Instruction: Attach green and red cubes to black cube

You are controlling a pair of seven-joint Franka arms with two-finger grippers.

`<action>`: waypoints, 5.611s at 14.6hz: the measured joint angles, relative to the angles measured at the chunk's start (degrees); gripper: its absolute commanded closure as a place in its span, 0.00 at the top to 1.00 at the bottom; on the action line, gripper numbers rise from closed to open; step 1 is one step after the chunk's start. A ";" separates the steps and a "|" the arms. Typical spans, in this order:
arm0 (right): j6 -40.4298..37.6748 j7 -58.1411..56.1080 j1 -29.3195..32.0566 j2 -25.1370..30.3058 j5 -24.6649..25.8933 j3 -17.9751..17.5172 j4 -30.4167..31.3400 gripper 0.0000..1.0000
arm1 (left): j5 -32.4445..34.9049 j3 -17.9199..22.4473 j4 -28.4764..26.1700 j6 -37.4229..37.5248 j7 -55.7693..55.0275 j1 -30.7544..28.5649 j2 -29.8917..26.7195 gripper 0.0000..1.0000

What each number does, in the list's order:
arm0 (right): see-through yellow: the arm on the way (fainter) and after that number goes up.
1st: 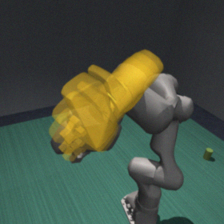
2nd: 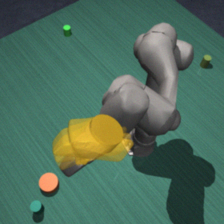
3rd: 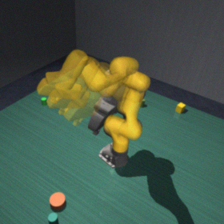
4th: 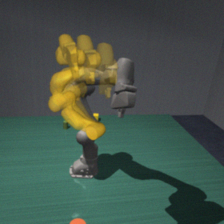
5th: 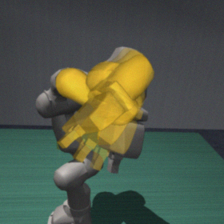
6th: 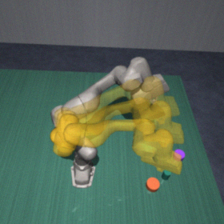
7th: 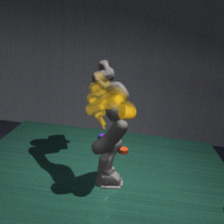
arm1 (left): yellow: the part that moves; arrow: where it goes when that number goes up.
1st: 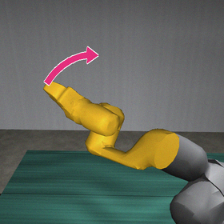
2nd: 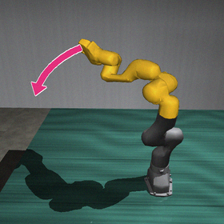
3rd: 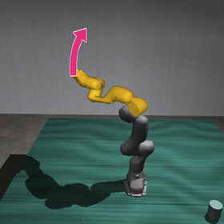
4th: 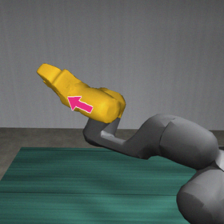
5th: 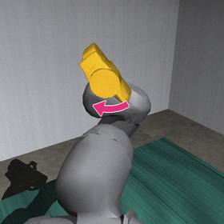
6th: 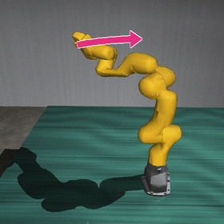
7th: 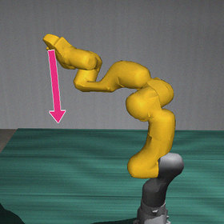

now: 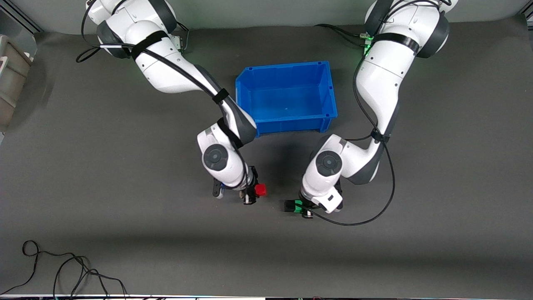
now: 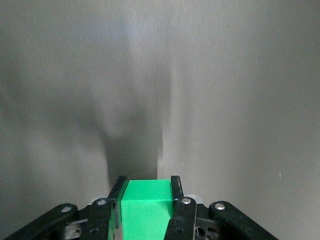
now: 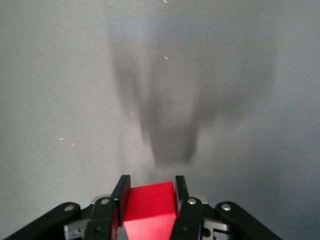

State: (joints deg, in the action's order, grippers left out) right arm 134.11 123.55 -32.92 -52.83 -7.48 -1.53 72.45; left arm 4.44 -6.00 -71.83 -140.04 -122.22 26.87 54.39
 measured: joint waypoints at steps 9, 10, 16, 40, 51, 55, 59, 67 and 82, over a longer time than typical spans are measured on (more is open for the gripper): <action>0.41 1.51 -0.92 -1.41 0.29 0.75 -0.34 0.00 | -0.23 -0.16 0.72 4.30 0.19 1.96 0.00 0.00; 0.64 1.65 -0.93 -1.56 0.29 0.75 -0.47 0.00 | -0.23 -0.39 0.76 4.46 0.29 2.03 0.00 0.00; 0.82 2.91 -0.95 -2.70 0.34 0.77 -2.18 0.00 | -0.22 -1.32 0.79 4.66 0.31 2.90 0.00 0.00; 3.02 3.70 -2.07 -4.52 0.83 0.72 -4.27 1.00 | 0.01 -1.72 0.78 6.27 1.47 3.10 0.02 1.00; 4.36 3.70 -2.07 -5.37 0.83 0.72 -4.28 1.00 | 0.00 -1.22 1.69 6.56 1.77 2.61 -0.26 1.00; 4.43 3.70 -2.07 -5.37 0.83 0.72 -4.43 1.00 | -0.08 -1.13 3.14 14.49 7.16 0.08 -3.11 1.00; 3.73 2.87 -1.95 -4.75 0.92 1.08 -5.82 1.00 | 0.10 -0.92 3.40 28.84 23.89 -3.94 -8.99 1.00; -32.01 -22.22 6.12 13.40 0.92 1.39 -7.75 1.00 | 0.28 -0.32 -7.37 42.29 78.01 -25.52 -26.53 1.00; -58.64 -100.04 22.22 38.65 1.29 6.50 4.05 1.00 | -2.44 -1.90 -6.60 48.14 128.32 -35.24 -39.41 1.00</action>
State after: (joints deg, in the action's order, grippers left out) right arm 75.47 23.50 -10.70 -14.18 -6.20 4.98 76.50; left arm 1.99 -7.90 -78.43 -91.90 6.10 -8.36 14.98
